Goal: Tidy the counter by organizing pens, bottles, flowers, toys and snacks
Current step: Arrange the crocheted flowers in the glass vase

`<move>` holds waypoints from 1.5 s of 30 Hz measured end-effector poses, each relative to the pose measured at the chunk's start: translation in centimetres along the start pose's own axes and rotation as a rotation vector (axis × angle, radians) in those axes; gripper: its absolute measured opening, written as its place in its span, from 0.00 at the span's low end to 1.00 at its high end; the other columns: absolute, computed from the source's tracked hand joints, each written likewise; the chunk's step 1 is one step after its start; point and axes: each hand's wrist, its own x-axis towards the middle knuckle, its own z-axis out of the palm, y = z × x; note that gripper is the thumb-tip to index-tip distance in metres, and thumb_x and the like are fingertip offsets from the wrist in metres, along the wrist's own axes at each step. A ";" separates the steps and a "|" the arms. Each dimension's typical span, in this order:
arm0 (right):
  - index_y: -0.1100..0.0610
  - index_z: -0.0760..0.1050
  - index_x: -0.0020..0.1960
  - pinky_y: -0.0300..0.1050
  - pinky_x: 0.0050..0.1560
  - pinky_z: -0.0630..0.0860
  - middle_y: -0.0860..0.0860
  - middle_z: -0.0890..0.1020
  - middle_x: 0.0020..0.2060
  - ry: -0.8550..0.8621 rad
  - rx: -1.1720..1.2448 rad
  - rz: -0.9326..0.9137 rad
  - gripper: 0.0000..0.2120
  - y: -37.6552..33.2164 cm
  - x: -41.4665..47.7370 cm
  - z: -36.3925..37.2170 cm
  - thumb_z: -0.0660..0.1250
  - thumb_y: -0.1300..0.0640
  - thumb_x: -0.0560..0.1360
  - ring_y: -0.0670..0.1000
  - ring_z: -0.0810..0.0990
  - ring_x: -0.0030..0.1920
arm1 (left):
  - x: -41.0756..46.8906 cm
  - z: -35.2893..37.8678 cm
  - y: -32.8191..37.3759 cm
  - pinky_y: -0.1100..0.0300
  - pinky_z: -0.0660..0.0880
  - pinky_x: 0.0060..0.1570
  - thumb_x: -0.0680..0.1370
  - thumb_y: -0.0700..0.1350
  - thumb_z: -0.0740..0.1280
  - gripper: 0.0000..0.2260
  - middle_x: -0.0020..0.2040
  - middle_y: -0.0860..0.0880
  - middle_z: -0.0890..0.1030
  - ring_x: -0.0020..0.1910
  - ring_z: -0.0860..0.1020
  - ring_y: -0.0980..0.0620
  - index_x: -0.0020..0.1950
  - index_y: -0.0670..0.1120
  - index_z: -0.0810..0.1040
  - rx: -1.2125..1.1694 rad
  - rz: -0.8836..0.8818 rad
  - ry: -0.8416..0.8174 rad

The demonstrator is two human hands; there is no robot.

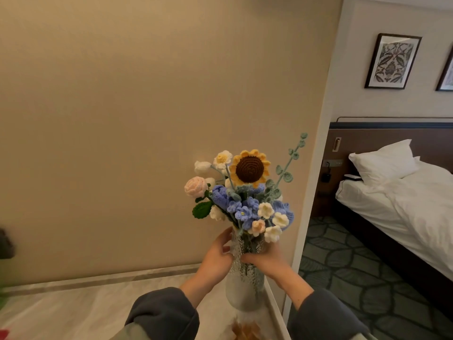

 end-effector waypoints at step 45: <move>0.53 0.69 0.62 0.49 0.55 0.76 0.53 0.76 0.55 -0.149 0.195 0.261 0.14 -1.9 -12.1 11.4 0.65 0.60 0.77 0.52 0.76 0.55 | -16.5 -7.3 -4.3 0.58 0.76 0.54 0.78 0.37 0.61 0.14 0.55 0.50 0.80 0.53 0.79 0.53 0.61 0.48 0.75 -0.171 -0.294 0.352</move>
